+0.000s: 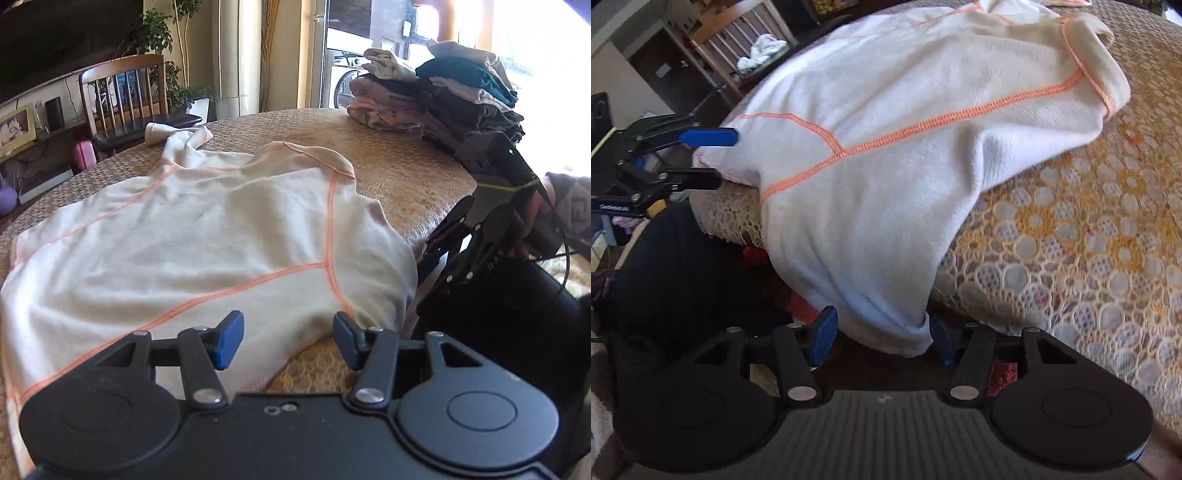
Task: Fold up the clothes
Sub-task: 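Close the right gripper on the orange-stitched cloth hem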
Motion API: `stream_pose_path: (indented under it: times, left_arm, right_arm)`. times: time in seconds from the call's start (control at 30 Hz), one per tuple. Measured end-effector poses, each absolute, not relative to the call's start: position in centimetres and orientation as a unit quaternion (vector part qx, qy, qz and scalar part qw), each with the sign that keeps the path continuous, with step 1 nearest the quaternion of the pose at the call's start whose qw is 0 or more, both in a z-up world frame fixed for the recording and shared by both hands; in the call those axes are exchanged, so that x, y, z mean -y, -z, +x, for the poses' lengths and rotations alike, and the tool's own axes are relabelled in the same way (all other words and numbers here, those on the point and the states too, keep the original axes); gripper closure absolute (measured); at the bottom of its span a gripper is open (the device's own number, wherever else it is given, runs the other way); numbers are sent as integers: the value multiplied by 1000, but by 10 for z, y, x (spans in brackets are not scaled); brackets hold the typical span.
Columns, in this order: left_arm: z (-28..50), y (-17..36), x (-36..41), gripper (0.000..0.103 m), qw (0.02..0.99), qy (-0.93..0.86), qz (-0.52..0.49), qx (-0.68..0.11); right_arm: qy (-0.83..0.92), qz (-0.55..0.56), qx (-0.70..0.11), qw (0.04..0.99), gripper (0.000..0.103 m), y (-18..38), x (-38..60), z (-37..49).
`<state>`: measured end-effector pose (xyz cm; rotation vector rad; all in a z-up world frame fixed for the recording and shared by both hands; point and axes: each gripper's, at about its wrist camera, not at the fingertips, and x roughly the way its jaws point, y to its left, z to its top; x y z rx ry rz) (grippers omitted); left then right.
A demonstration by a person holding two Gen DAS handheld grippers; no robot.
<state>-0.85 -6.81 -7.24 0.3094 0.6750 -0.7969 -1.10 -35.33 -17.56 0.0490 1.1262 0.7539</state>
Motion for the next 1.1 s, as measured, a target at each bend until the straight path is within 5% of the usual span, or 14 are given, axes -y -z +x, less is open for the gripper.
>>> stream_pose_path:
  times: [0.67,0.7,0.83,1.1]
  left_arm:
    - [12,105,108,0,843,376,151,-354]
    - [12,104,108,0,843,375,151,-353]
    - [12,105,109,0,844,375,153,-353]
    - [12,105,109,0,844,374,153,-353]
  right_arm:
    - [-422,47,-497,757,51,164,348,-13]
    - [-417,44,-492,763,53,160,346,-14]
    - [-374,20,-486,790,91,156,341,-18]
    - [-373,66,-439,815,94,133,336,-20]
